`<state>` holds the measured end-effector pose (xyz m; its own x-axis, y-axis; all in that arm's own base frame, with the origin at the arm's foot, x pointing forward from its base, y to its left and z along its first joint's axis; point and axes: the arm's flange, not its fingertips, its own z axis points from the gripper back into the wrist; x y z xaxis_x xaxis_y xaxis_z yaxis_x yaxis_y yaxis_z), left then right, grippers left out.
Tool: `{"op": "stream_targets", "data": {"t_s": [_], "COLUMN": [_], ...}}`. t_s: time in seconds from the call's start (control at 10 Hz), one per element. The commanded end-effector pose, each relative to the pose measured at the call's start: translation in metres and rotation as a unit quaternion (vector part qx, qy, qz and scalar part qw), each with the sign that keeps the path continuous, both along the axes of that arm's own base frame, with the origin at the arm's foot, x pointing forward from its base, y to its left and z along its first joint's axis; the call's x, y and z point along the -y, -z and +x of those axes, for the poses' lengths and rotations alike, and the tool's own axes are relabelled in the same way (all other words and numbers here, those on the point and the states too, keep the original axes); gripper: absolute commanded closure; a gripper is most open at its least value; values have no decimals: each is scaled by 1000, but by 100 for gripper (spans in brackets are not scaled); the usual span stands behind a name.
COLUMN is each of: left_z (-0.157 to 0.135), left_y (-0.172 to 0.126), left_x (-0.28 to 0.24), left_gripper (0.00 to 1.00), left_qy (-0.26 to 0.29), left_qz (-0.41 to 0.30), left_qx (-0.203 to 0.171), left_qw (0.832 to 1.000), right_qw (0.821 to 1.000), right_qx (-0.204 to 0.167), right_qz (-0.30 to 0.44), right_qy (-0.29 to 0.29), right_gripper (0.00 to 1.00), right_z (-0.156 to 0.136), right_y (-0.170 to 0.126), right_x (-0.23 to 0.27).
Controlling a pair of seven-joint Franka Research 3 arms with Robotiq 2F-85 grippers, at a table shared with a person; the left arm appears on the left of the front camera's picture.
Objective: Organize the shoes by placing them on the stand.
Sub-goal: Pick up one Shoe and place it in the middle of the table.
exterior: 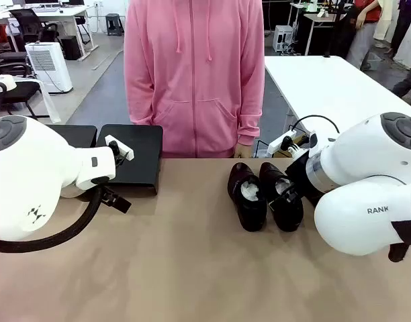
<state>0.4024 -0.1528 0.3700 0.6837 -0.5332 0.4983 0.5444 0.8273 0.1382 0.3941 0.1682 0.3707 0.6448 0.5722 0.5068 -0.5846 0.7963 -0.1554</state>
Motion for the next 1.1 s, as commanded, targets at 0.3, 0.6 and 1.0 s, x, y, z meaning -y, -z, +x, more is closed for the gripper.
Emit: {"op": "stream_targets", "data": {"t_s": [0.3, 0.6, 1.0], "left_z": [0, 0, 0], "left_y": [0, 0, 0], "left_x": [0, 0, 0], "left_gripper": [0, 0, 0], "left_qy": [0, 0, 0], "left_qz": [0, 0, 0], "left_qx": [0, 0, 0], "left_qw": [1000, 1000, 1000], "right_qw": [1000, 1000, 1000], "right_qx": [0, 0, 0], "right_qz": [0, 0, 0], "right_qy": [0, 0, 0], "right_gripper": [0, 0, 0], "right_z": [0, 0, 0], "right_y": [0, 0, 0], "right_x": [0, 0, 0]}}
